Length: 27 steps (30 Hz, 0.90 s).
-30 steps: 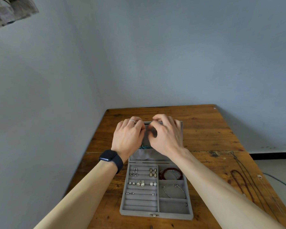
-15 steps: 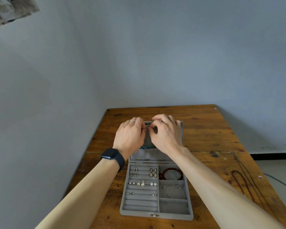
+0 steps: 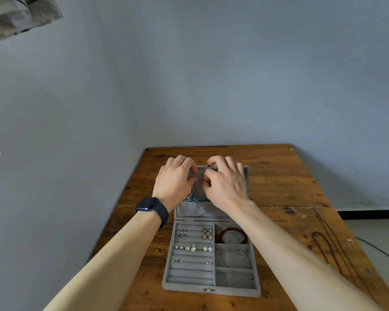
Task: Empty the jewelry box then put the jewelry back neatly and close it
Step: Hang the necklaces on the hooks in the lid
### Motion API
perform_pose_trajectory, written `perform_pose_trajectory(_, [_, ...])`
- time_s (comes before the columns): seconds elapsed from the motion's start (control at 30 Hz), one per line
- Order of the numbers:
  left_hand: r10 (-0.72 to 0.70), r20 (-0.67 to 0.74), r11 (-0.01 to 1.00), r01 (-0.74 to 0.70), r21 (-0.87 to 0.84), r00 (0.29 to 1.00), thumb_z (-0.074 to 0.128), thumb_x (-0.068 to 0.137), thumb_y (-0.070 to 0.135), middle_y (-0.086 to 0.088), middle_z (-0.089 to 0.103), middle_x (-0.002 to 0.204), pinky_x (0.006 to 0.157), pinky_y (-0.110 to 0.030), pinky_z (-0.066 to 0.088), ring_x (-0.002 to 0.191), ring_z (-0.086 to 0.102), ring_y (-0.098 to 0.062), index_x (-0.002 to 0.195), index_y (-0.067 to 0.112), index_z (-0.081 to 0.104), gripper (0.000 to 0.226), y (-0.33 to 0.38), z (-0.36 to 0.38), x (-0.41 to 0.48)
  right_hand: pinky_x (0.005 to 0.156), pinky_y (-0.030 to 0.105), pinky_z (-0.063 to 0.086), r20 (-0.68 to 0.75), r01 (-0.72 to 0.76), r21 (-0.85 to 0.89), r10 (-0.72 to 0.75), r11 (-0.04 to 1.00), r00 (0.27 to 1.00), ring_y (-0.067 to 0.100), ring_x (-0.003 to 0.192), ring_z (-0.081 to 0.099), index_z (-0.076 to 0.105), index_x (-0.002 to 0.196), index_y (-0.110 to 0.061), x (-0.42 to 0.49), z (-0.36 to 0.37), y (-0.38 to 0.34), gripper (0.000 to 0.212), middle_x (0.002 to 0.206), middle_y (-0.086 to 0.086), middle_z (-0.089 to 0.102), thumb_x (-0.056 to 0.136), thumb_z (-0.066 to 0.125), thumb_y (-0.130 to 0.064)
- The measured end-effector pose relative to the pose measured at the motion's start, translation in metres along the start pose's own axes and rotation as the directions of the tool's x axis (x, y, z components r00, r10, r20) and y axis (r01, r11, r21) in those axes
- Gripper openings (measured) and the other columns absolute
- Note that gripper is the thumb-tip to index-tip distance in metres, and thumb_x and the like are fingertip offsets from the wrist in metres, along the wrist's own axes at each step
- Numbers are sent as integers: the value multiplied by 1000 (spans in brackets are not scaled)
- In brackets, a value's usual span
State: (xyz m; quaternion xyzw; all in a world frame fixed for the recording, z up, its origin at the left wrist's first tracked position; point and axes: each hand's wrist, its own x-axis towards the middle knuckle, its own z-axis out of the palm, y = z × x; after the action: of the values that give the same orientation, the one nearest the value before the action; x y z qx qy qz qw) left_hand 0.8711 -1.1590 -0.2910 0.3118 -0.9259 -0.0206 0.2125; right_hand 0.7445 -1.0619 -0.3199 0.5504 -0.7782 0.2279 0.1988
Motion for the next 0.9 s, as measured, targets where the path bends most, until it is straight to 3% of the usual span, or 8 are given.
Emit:
perform_pose_trajectory(0.2, [92,-14,989,-90,113,996,65,92,24,-2,60,119,79,-39,48,102,55,-26,102,19,63,11,3,-3,-6,77,37,31,-30,-2,27,3,1000,1000,23,106,52,72,77,-20,-2,-4,3,8,119,-6,61,81,69,-25])
perform_pose_trajectory(0.33, [73,0,994,-73,84,997,65,92,25,-1,59,121,84,-38,47,108,55,-25,109,20,61,18,2,-8,-9,80,39,36,-6,-7,8,7,1000,1000,23,109,50,73,77,-20,-3,-4,1,7,122,-5,60,80,70,-26])
perform_pose_trajectory(0.5, [44,98,997,-51,62,994,67,90,37,2,51,139,95,-37,45,122,50,-22,116,23,56,31,0,-6,-15,99,46,33,119,53,45,-58,998,991,26,137,33,75,79,-28,-21,1,3,8,152,2,41,81,71,-35])
perform_pose_trajectory(0.6, [43,89,999,-45,25,995,60,94,32,0,52,141,99,-37,45,126,51,-23,118,20,59,27,0,-7,-20,112,49,30,121,87,83,-96,993,988,24,148,23,74,89,-27,-36,-2,8,9,159,4,32,84,67,-31])
perform_pose_trajectory(0.73, [50,52,998,-52,34,997,56,94,19,-6,50,147,109,-40,39,137,44,-28,125,18,61,32,2,-15,-31,113,47,32,44,31,124,-37,992,998,22,143,34,74,103,-24,-56,-18,13,20,149,4,49,85,65,-22])
perform_pose_trajectory(0.9, [31,18,999,-31,14,999,59,92,21,-5,50,148,115,-40,34,141,40,-25,137,22,55,45,22,-24,-70,113,34,27,15,-69,158,68,985,998,15,139,41,73,111,-24,-102,-46,10,24,137,-5,60,89,63,-24])
